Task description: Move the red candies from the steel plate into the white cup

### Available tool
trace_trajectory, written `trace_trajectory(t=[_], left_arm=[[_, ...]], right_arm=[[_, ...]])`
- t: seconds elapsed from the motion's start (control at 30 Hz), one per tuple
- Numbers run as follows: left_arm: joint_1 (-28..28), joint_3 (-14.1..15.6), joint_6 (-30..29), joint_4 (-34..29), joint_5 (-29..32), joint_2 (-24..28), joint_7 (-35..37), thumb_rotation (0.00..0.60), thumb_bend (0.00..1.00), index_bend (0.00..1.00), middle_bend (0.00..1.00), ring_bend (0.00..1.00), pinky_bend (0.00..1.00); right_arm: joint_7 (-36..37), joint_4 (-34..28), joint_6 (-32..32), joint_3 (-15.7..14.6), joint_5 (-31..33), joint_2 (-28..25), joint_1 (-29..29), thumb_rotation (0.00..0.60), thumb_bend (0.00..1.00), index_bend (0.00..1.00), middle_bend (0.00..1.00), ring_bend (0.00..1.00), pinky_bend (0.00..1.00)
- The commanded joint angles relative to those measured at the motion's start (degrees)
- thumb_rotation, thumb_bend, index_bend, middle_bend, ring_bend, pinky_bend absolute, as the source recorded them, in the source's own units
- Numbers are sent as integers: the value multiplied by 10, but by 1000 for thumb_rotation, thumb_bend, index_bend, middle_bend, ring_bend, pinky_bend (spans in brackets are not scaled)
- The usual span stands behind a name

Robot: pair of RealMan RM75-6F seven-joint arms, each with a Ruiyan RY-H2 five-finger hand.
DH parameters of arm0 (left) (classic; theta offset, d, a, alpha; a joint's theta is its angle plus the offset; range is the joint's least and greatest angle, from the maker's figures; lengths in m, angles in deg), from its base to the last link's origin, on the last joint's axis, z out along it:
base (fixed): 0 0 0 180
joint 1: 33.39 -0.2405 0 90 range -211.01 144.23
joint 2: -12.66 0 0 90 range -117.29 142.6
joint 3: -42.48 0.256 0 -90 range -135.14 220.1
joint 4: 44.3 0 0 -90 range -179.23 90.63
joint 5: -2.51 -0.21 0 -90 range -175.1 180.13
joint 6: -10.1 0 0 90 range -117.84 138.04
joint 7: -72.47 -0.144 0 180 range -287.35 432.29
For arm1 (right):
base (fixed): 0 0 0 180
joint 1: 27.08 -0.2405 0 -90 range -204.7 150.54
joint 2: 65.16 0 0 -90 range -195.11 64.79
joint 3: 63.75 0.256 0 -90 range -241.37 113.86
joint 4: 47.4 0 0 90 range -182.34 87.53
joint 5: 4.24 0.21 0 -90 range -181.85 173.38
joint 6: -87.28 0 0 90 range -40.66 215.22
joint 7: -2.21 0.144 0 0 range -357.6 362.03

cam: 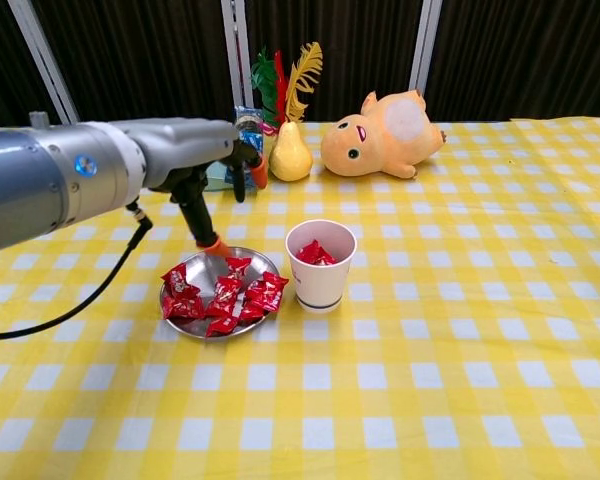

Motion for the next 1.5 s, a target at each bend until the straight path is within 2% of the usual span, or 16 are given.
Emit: trace_trajectory(t=[0.03,0.2,0.37,0.57,0.87,1.27,1.5], left_arm=[[-9,22,15,6,10,3,-4,600,190,242,289,821,897],[-10,39,26,28,11,-15,-5,600,190,283,301,821,896],[-4,35,30,56,20,-40,-10,600,192,313,320,822,896],[4,30,35,92,34,-66,-20,600,193,293,313,822,897],[8,28,43,117,43,-81,-29,600,206,302,319,823,896],[3,41,47,127,44,-88,-36,600,346,474,577,834,900],[-5,47,40,120,39,-83,-38,600,403,523,643,837,901]], right_arm=[[-1,0,0,0,1,0,0,600,362,0,0,0,1],[-1,0,-2,0,3,0,0,600,362,0,0,0,1],[1,0,-3,1,5,-1,-1,600,361,0,0,0,1],[6,-1,-6,1,5,-2,-2,600,362,0,0,0,1],[10,-1,-10,1,7,-4,-3,600,361,0,0,0,1],[7,-3,-10,1,8,-4,-3,600,362,0,0,0,1],[6,-4,-9,0,7,-3,-2,600,362,0,0,0,1]])
